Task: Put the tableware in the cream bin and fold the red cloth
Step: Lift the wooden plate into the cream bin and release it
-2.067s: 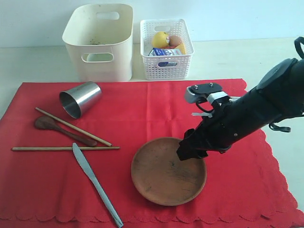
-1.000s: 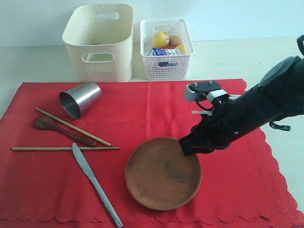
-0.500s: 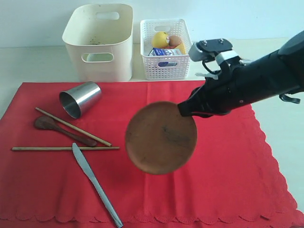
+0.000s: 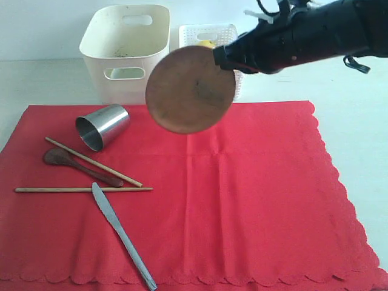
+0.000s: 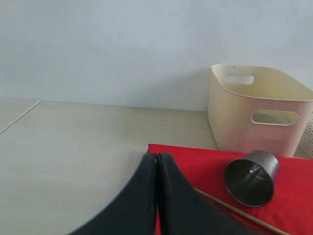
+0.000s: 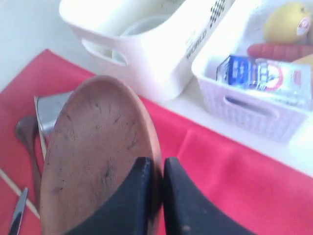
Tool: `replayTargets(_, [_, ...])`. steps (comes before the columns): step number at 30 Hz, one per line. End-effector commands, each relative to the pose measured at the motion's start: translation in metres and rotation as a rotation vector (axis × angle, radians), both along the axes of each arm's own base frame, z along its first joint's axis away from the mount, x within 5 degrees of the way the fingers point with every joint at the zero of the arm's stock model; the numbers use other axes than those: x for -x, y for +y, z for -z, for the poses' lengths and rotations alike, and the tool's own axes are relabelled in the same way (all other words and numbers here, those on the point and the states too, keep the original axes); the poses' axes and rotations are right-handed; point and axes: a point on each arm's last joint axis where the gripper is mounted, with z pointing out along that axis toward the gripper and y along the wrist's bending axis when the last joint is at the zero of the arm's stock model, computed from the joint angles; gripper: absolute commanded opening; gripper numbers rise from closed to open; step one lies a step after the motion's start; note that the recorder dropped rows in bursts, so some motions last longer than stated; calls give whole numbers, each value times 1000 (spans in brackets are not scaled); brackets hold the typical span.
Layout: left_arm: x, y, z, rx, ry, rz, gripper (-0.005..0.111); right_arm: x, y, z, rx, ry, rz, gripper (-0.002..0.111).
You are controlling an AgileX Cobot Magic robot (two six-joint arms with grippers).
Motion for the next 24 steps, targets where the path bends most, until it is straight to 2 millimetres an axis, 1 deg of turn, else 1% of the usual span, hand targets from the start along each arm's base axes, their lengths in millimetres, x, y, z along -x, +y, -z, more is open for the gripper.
replayTargets(1, [1,0,-1,-1,-13,-2,1,-22,6,-14,-54,-44,47,0])
replayTargets(5, [1,0,-1,-1,-13,-2,1,-45,15,-9,-95,-31,72,0])
replayTargets(6, [1,0,-1,-1,-13,-2,1,-60,21,-6,-126,-23,86,0])
replayTargets(7, [1,0,-1,-1,-13,-2,1,-68,25,-4,-144,-19,91,0])
replayTargets(8, [1,0,-1,-1,-13,-2,1,-82,31,-5,-185,-19,104,0])
replayTargets(10, [1,0,-1,-1,-13,-2,1,-100,39,-3,-246,-13,123,0])
replayTargets(12, [1,0,-1,-1,-13,-2,1,-113,48,-3,-307,0,102,0])
replayTargets(14, [1,0,-1,-1,-13,-2,1,-123,54,-4,-347,-2,84,0])
replayTargets(15, [1,0,-1,-1,-13,-2,1,-128,57,-1,-365,3,87,0])
replayTargets(19, [1,0,-1,-1,-13,-2,1,-147,64,17,-430,47,128,0])
replayTargets(21, [1,0,-1,-1,-13,-2,1,-151,66,25,-458,71,136,0])
replayTargets(24, [1,0,-1,-1,-13,-2,1,-154,67,30,-483,89,155,0])
